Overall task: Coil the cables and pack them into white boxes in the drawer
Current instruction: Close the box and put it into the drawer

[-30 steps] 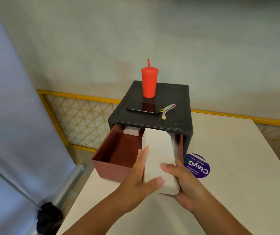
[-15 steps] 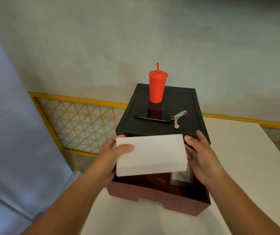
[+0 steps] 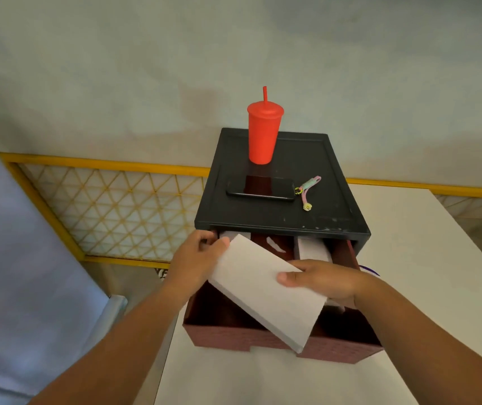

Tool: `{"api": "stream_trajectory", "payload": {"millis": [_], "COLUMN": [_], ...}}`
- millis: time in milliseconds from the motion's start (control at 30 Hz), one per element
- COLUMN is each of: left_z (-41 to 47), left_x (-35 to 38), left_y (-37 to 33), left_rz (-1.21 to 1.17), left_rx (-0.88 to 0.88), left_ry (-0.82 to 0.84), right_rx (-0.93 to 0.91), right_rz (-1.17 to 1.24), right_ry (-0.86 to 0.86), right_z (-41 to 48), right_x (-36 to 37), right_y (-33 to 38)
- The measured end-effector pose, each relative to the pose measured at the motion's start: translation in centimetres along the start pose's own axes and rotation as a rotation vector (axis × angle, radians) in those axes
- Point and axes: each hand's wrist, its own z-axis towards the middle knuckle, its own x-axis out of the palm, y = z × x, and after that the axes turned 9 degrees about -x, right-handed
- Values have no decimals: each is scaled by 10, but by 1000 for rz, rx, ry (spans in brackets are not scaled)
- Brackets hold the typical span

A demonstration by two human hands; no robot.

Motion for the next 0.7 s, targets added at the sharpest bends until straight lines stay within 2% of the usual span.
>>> {"api": "stream_trajectory", "payload": {"millis": [133, 233, 333, 467, 633, 700], "left_z": [-4, -12, -16, -12, -5, -3], "left_x": [-7, -10, -7, -7, -3, -2], "left_y": [51, 83, 94, 95, 102, 104], "left_rz": [123, 220, 271, 310, 305, 268], "left_rx": [75, 188, 228, 219, 245, 251], "left_ry": [88, 248, 325, 318, 348, 372], "right_rx": [186, 254, 299, 370, 494, 491], "right_rz": [87, 207, 187, 46, -130, -136], "right_ry": [-177, -306, -389, -432, -393, -381], "right_z": [24, 48, 76, 105, 127, 135], "right_x": [8, 17, 32, 51, 67, 70], "right_y": [-23, -32, -39, -48, -43, -39]}}
